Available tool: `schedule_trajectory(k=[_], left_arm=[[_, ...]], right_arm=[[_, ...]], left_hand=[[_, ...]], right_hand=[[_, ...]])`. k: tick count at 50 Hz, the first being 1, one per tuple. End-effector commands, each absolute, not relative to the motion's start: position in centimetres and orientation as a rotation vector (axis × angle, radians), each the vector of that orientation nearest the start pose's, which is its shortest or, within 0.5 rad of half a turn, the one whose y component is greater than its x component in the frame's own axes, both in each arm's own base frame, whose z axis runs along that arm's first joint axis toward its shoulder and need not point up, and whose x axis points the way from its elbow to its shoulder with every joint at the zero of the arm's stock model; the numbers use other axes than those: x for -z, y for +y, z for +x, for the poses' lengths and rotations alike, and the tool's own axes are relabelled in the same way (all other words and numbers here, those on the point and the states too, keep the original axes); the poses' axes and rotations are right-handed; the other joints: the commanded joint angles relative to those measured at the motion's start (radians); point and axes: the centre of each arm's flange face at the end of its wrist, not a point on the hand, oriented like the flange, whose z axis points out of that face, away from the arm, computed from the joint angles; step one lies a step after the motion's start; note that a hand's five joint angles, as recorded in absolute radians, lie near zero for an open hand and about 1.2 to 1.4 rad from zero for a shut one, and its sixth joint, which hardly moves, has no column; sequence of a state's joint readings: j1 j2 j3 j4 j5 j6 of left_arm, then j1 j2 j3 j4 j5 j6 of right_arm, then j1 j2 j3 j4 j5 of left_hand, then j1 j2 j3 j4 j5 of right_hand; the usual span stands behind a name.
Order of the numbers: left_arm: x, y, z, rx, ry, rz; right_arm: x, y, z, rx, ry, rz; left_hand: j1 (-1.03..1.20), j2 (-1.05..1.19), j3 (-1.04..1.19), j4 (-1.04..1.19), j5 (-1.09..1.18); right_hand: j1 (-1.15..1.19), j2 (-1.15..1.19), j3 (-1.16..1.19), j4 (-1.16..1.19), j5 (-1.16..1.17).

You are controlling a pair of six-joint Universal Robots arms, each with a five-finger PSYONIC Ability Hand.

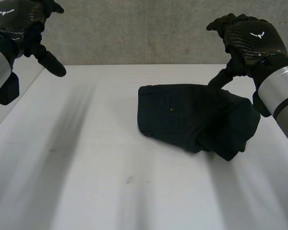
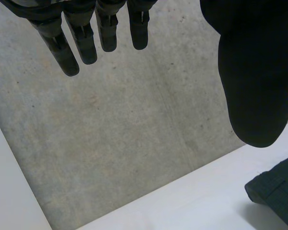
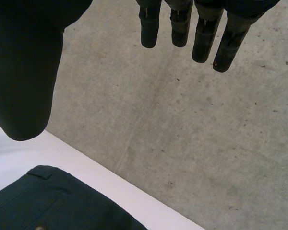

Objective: Fold the shorts.

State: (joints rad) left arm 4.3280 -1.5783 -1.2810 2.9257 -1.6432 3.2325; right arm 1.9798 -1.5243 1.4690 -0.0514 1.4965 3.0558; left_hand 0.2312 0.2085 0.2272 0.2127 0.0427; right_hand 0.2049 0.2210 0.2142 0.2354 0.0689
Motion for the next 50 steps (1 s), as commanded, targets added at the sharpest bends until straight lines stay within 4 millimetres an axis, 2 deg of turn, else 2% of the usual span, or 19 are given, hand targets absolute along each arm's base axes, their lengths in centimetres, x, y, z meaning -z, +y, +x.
schedule_trajectory(k=[1, 3, 6, 7, 12, 15, 18, 19, 22, 23, 26, 34, 37, 41, 43, 45, 46, 47, 50], left_arm=[[-36.1, -23.9, -23.2, 2.355, 2.267, 0.476], [-35.6, -24.2, -23.4, 2.345, 2.277, 0.481], [-34.2, -25.5, -24.1, 2.337, 2.290, 0.495], [-33.8, -25.8, -24.3, 2.339, 2.291, 0.501], [-30.3, -28.6, -27.8, 2.414, 2.261, 0.567], [-28.5, -30.9, -30.2, 2.481, 2.189, 0.625], [-26.8, -32.3, -31.4, 2.466, 2.162, 0.698], [-25.3, -33.1, -32.5, 2.433, 2.159, 0.782], [-23.7, -33.5, -34.4, 2.428, 2.140, 0.896], [-22.6, -33.8, -35.6, 2.424, 2.133, 0.964], [-20.3, -34.5, -37.0, 2.413, 2.149, 1.054], [-15.8, -35.9, -39.3, 2.403, 2.186, 1.202], [-14.8, -35.9, -40.0, 2.395, 2.197, 1.240], [-12.9, -36.5, -40.5, 2.350, 2.232, 1.268], [-12.1, -36.8, -40.7, 2.325, 2.250, 1.275], [-12.1, -37.0, -40.9, 2.323, 2.252, 1.276], [-12.0, -37.2, -40.9, 2.318, 2.252, 1.267], [-12.1, -37.3, -40.9, 2.319, 2.247, 1.257], [-13.0, -38.0, -40.4, 2.325, 2.190, 1.175]], right_arm=[[-33.2, -24.3, 25.6, 2.100, 1.843, -0.562], [-33.3, -24.3, 25.7, 2.100, 1.833, -0.586], [-32.4, -24.0, 26.3, 2.065, 1.837, -0.739], [-31.1, -23.9, 26.6, 2.017, 1.867, -0.862], [-26.9, -24.7, 25.9, 1.897, 2.012, -1.047], [-25.0, -24.8, 25.2, 1.855, 2.065, -1.066], [-23.5, -24.9, 24.8, 1.845, 2.085, -1.057], [-23.2, -24.9, 24.7, 1.845, 2.091, -1.053], [-21.8, -25.0, 24.1, 1.863, 2.101, -1.038], [-21.5, -25.0, 23.9, 1.868, 2.101, -1.034], [-20.6, -24.7, 23.9, 1.882, 2.078, -1.045], [-19.6, -24.3, 23.9, 1.871, 2.073, -1.057], [-19.5, -24.1, 23.9, 1.863, 2.076, -1.059], [-19.4, -24.2, 23.9, 1.861, 2.080, -1.060], [-19.2, -24.2, 23.9, 1.852, 2.084, -1.062], [-19.1, -24.2, 23.9, 1.851, 2.089, -1.062], [-19.1, -24.3, 23.9, 1.852, 2.090, -1.061], [-19.1, -24.3, 23.8, 1.853, 2.091, -1.057], [-19.2, -24.4, 23.7, 1.857, 2.092, -1.054]], left_hand=[[-0.053, -0.030, -0.049, -0.034, -0.039], [-0.053, -0.030, -0.049, -0.034, -0.039], [-0.053, -0.030, -0.049, -0.034, -0.039], [-0.053, -0.030, -0.049, -0.034, -0.039], [-0.012, 0.011, -0.008, 0.007, 0.002], [-0.003, 0.020, 0.001, 0.016, 0.011], [-0.003, 0.020, 0.001, 0.016, 0.011], [-0.003, 0.020, 0.001, 0.016, 0.011], [-0.006, 0.017, -0.002, 0.013, 0.008], [-0.006, 0.017, -0.002, 0.013, 0.008], [-0.006, 0.017, -0.002, 0.013, 0.008], [0.017, 0.040, 0.021, 0.036, 0.031], [0.056, 0.078, 0.060, 0.074, 0.070], [0.173, 0.196, 0.177, 0.191, 0.187], [0.322, 0.345, 0.326, 0.341, 0.336], [0.574, 0.597, 0.578, 0.592, 0.588], [0.968, 0.990, 0.972, 0.986, 0.982], [1.163, 1.186, 1.167, 1.182, 1.177], [1.165, 1.188, 1.169, 1.184, 1.179]], right_hand=[[-0.030, -0.046, -0.040, -0.061, -0.069], [-0.030, -0.046, -0.040, -0.061, -0.069], [-0.030, -0.046, -0.040, -0.061, -0.069], [-0.030, -0.046, -0.040, -0.061, -0.069], [-0.030, -0.046, -0.040, -0.061, -0.069], [-0.030, -0.046, -0.040, -0.061, -0.069], [-0.030, -0.046, -0.040, -0.061, -0.069], [-0.030, -0.046, -0.040, -0.061, -0.069], [-0.030, -0.046, -0.040, -0.061, -0.069], [-0.030, -0.046, -0.040, -0.061, -0.069], [-0.030, -0.046, -0.040, -0.061, -0.069], [-0.030, -0.046, -0.040, -0.061, -0.069], [-0.030, -0.046, -0.040, -0.061, -0.069], [-0.030, -0.046, -0.040, -0.061, -0.069], [-0.030, -0.046, -0.040, -0.061, -0.069], [-0.030, -0.046, -0.040, -0.061, -0.069], [-0.030, -0.046, -0.040, -0.061, -0.069], [-0.030, -0.046, -0.040, -0.061, -0.069], [-0.030, -0.046, -0.040, -0.061, -0.069]])
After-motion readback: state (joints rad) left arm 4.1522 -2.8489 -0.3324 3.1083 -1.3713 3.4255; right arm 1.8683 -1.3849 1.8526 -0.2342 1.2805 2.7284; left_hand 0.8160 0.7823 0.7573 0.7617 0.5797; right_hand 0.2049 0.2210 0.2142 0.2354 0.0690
